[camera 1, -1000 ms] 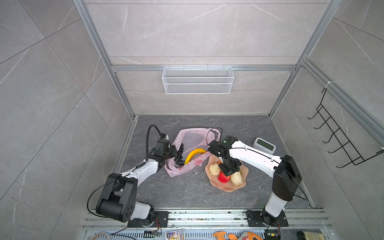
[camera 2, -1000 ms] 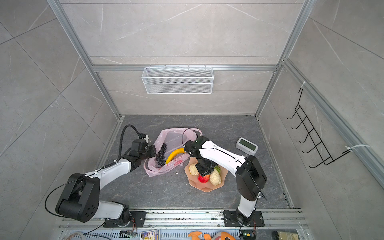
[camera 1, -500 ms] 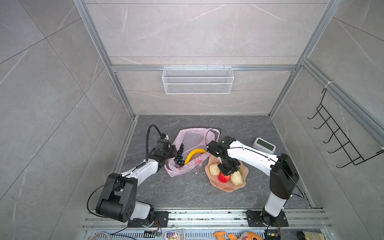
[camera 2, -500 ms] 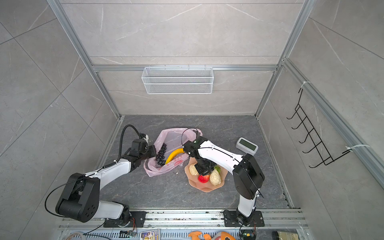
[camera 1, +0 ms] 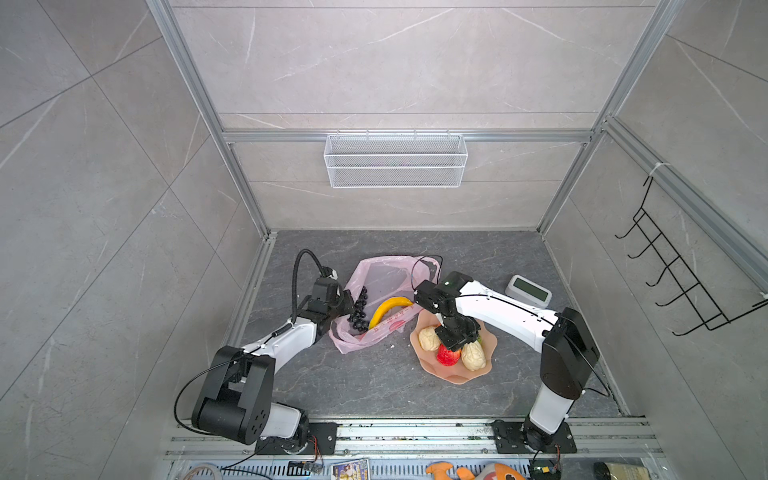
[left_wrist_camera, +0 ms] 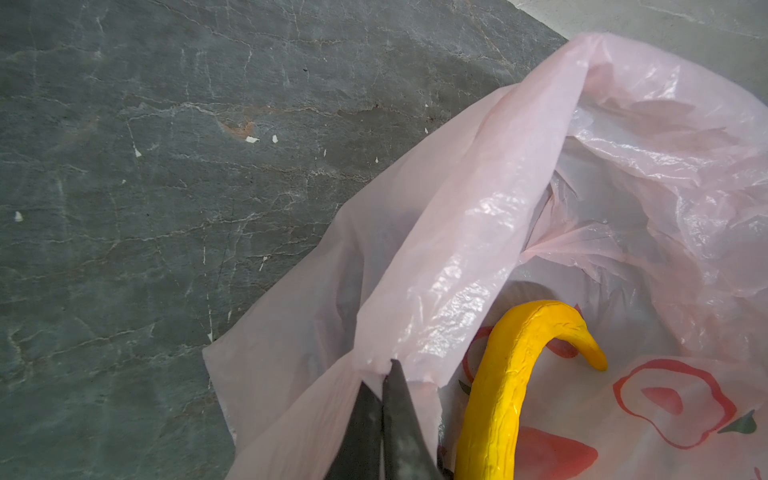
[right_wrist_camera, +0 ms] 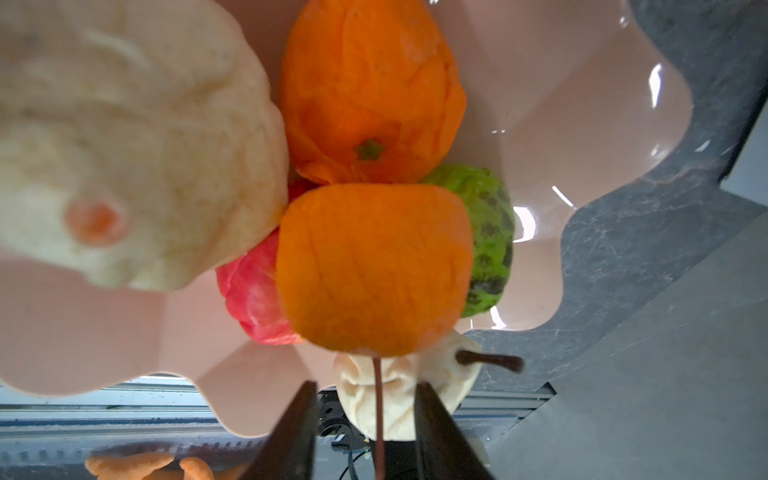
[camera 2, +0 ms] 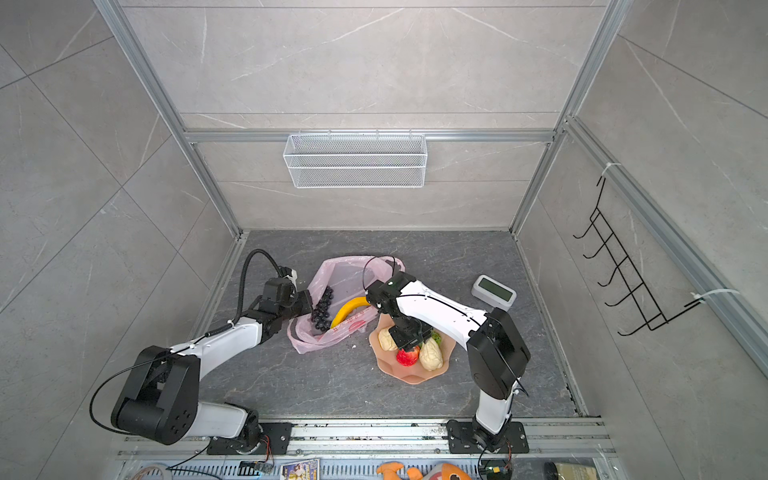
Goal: Take the fake fruits out of the plastic bag
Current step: 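Open the right gripper to drop the small orange into the bowl, then move the right gripper into the bag above the yellow banana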
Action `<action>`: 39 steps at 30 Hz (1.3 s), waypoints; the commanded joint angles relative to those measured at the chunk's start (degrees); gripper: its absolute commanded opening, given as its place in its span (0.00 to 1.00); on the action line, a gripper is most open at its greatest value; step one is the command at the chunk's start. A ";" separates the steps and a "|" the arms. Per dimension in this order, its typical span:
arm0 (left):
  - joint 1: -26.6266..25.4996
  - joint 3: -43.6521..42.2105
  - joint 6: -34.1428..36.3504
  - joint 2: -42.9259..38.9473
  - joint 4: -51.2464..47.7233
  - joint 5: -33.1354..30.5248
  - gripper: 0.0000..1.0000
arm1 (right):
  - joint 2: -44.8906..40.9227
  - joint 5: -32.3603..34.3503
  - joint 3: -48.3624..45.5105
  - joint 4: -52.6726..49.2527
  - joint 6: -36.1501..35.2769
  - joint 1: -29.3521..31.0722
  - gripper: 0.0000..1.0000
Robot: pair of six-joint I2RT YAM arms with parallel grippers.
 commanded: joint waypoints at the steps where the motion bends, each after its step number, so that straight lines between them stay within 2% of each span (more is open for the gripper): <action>1: 0.23 0.18 1.34 -0.68 0.90 -0.56 0.00 | -3.22 -0.09 2.39 -0.86 -0.44 -0.14 0.47; 6: 0.22 0.20 1.40 -0.51 0.95 -0.42 0.00 | -3.77 -0.27 5.22 -1.00 -0.74 -0.04 0.47; 12: 0.24 0.52 1.37 0.19 1.36 1.23 0.00 | -1.36 -1.96 15.63 3.99 -5.41 0.53 0.46; 19: 0.23 0.32 1.53 -0.06 1.12 0.06 0.00 | 12.30 -6.57 31.35 12.81 -12.71 0.89 0.48; 24: 0.25 0.20 1.56 -0.42 0.44 -1.92 0.00 | 22.07 -4.53 40.59 14.49 -14.87 1.99 0.51; 32: 0.23 -0.10 0.93 -0.68 0.89 -2.30 0.00 | 28.24 -3.30 41.22 16.92 -17.85 4.30 0.55; 39: 0.33 -0.06 0.35 -0.07 0.85 -2.71 0.00 | 25.28 -2.03 31.48 20.91 -22.39 7.18 0.56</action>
